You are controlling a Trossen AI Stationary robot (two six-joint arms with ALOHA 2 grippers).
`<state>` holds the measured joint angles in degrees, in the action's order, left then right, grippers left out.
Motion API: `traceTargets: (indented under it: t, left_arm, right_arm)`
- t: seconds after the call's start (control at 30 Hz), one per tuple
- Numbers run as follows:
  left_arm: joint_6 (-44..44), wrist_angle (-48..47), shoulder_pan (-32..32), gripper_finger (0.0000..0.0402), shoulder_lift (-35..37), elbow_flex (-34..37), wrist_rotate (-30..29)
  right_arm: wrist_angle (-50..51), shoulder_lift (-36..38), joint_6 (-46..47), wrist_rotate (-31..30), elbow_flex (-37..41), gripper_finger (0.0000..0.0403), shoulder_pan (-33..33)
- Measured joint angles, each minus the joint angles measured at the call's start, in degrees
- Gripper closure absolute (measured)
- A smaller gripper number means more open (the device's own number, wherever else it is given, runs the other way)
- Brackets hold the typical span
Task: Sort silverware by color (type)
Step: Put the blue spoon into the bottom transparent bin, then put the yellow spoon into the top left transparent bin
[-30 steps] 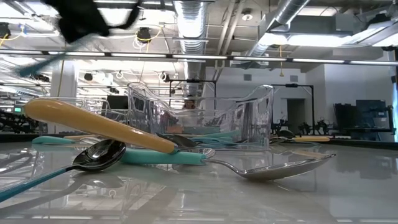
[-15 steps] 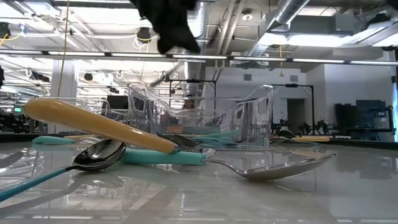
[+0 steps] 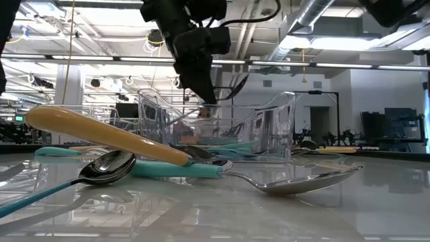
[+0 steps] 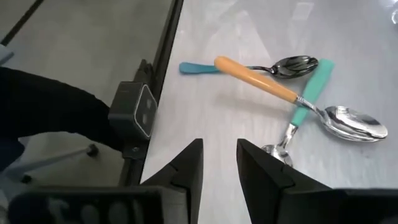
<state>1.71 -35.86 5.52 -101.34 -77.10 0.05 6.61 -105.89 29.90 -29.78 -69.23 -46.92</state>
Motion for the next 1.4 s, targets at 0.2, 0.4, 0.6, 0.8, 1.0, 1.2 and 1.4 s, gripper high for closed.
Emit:
traceTargets:
  t: [0.2, 0.4, 0.6, 0.8, 1.0, 1.2, 1.4]
  left_arm:
    - [-1.72, -4.91, 0.00, 0.0317, 0.25, -4.97, -0.86]
    - [-1.41, -11.05, -0.16, 0.0283, 0.39, -13.80, -1.09]
    - [-1.40, -19.44, -0.66, 0.0279, 0.79, -17.95, -1.38]
    - [-3.70, -24.02, -1.51, 0.0278, 4.90, -12.39, -1.29]
    - [-3.90, -15.51, -1.28, 0.0278, 15.71, 1.84, 0.81]
    - [-4.77, -0.68, -1.16, 0.0278, 29.11, 12.76, 1.94]
    - [-11.64, 24.56, 0.25, 0.0278, 41.94, 26.19, 10.37]
  right_arm:
    - [0.29, 0.02, 2.52, 0.09, 0.00, 0.0282, -1.35]
    - [1.33, 0.04, 6.61, 0.13, 0.00, 0.0282, -2.56]
    - [2.52, 0.24, 7.61, 0.16, -0.63, 0.0282, -2.45]
    - [12.94, 0.26, 7.16, 1.20, -6.18, 0.0282, -0.90]
    - [33.90, 0.31, 6.95, 2.91, -16.85, 0.0282, 1.47]
    - [47.78, 0.31, -0.77, 3.71, -24.48, 0.0282, 5.29]
    - [53.42, 4.88, -3.41, 8.60, -25.86, 0.0282, 12.20]
